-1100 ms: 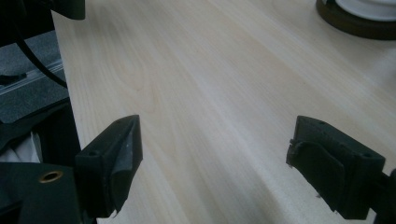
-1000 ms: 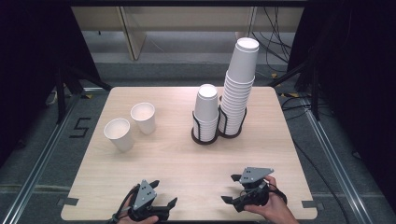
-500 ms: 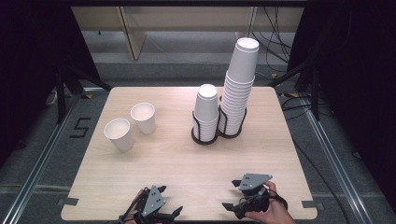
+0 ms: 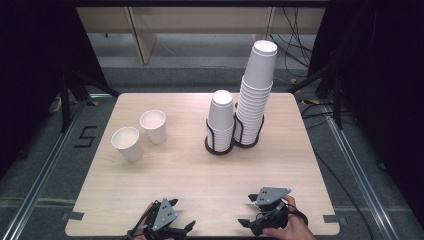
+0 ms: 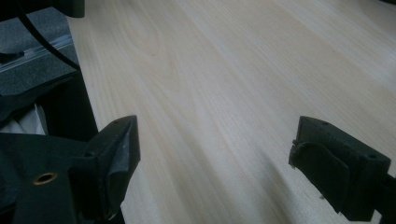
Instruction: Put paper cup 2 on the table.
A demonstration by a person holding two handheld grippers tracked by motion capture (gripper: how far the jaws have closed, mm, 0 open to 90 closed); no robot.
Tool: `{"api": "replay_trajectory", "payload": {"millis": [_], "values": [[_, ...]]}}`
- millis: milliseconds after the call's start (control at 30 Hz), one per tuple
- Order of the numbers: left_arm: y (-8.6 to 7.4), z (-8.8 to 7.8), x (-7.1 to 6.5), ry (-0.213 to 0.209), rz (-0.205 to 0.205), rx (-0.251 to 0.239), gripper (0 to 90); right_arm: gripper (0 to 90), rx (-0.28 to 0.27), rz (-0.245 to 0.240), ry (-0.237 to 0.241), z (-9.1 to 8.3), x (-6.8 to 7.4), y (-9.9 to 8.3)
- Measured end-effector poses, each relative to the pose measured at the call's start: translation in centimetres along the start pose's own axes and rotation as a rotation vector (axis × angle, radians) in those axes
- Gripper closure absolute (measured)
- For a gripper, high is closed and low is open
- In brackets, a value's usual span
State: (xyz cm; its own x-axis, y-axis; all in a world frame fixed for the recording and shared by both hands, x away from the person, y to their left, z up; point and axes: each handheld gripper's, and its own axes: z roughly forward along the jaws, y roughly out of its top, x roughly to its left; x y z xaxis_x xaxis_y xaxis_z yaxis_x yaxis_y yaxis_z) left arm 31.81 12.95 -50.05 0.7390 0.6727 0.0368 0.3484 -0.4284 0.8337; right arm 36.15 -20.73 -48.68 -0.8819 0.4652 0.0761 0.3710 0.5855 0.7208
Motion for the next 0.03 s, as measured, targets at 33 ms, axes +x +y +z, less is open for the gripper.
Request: {"api": "replay_trajectory", "payload": {"millis": [33], "values": [[0.01,0.02,-0.01,0.001,0.002,0.002,14.3,15.9,0.001,0.001,-0.001,0.02,-0.02,-0.02]]}}
